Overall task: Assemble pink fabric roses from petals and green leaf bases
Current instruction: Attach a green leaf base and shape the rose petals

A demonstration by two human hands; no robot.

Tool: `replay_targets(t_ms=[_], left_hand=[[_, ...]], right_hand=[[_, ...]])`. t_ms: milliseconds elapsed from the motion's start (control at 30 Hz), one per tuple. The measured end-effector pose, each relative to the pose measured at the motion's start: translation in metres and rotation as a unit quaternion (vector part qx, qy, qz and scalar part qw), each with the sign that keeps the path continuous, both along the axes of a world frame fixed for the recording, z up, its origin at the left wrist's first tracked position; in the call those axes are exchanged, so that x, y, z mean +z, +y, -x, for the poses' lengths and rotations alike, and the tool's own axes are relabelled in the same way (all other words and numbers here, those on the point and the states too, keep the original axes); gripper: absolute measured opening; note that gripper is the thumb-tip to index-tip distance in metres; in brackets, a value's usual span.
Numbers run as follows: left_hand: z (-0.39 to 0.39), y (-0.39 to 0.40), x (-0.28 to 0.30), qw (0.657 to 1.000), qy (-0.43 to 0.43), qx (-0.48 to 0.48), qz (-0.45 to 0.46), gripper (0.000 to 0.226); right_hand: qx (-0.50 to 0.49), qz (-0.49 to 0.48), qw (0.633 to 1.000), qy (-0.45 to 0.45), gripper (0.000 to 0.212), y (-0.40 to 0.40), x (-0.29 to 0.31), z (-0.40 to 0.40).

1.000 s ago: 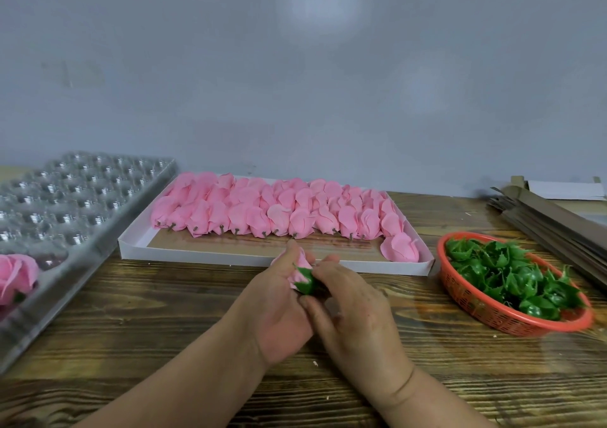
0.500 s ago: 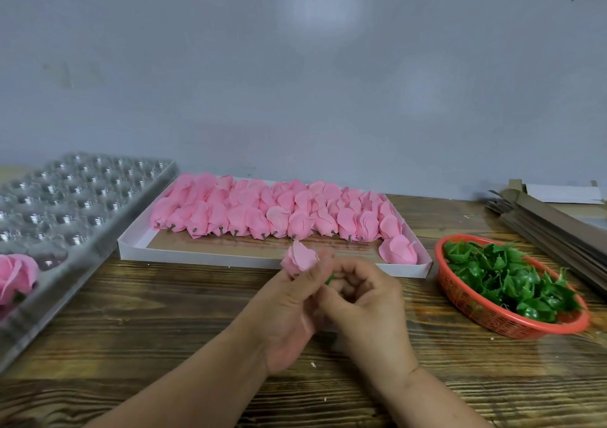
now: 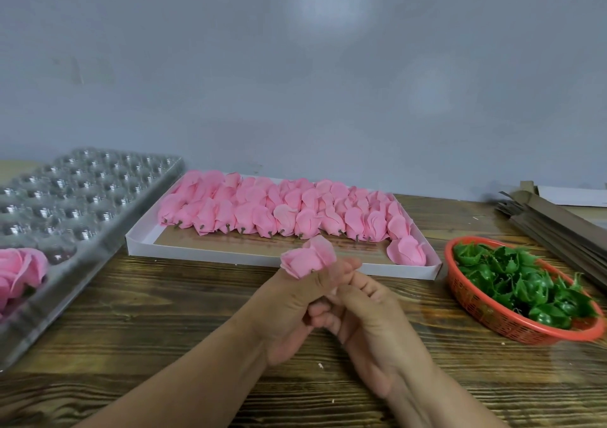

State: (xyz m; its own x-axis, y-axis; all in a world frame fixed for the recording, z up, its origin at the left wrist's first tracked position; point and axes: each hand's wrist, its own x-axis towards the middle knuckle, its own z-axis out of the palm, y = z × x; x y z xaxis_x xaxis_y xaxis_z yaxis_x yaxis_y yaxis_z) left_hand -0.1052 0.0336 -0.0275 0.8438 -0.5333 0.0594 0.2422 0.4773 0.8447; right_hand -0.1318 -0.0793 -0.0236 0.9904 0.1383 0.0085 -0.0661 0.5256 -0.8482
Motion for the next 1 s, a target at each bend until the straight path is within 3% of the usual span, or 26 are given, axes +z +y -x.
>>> replay_targets(t_ms=[67,133,233,300,400,500,567,633,700,767,867,1000], left_hand=[[0.000,0.003,0.002,0.999,-0.025,-0.033,-0.002,0.014],[-0.001,0.007,0.003,0.996,-0.057,-0.070,-0.002,0.028],[-0.002,0.011,0.005,0.993,-0.081,-0.088,-0.011,0.046],[-0.002,0.010,0.006,0.995,-0.071,-0.066,-0.029,0.052],[0.000,0.005,0.007,0.994,-0.074,0.000,-0.083,0.029],[-0.001,0.004,0.006,0.986,-0.087,0.072,-0.124,0.043],[-0.003,0.004,0.004,0.977,-0.105,0.117,-0.141,0.031],[-0.004,0.003,0.003,0.969,-0.133,0.140,-0.153,0.017],[-0.005,0.002,0.001,0.960,-0.151,0.163,-0.170,0.032],[-0.005,0.002,0.000,0.954,-0.152,0.186,-0.176,0.033],[-0.006,0.000,0.000,0.944,-0.168,0.194,-0.207,0.018],[-0.005,-0.001,0.003,0.935,-0.204,0.189,-0.221,0.028]], right_hand=[[0.022,-0.031,0.999,0.015,0.022,-0.001,-0.001,0.000],[0.039,-0.054,0.997,0.026,0.018,-0.002,0.000,0.001],[0.069,-0.070,0.995,0.025,0.028,-0.003,0.000,0.001],[0.076,-0.068,0.994,0.028,0.019,-0.004,-0.001,0.000],[0.092,-0.070,0.993,0.038,0.026,-0.006,-0.003,-0.002],[0.091,-0.030,0.994,0.051,0.026,-0.007,-0.007,-0.003],[0.067,0.012,0.996,0.060,0.028,-0.007,-0.009,-0.005],[0.028,0.060,0.997,0.048,0.018,-0.008,-0.011,-0.006],[-0.040,0.120,0.991,0.035,0.008,-0.010,-0.012,-0.007],[-0.116,0.160,0.980,0.013,0.011,-0.014,-0.012,-0.009],[-0.203,0.223,0.951,-0.066,0.005,-0.019,-0.009,-0.011],[-0.268,0.310,0.897,-0.168,0.019,-0.017,-0.006,-0.007]])
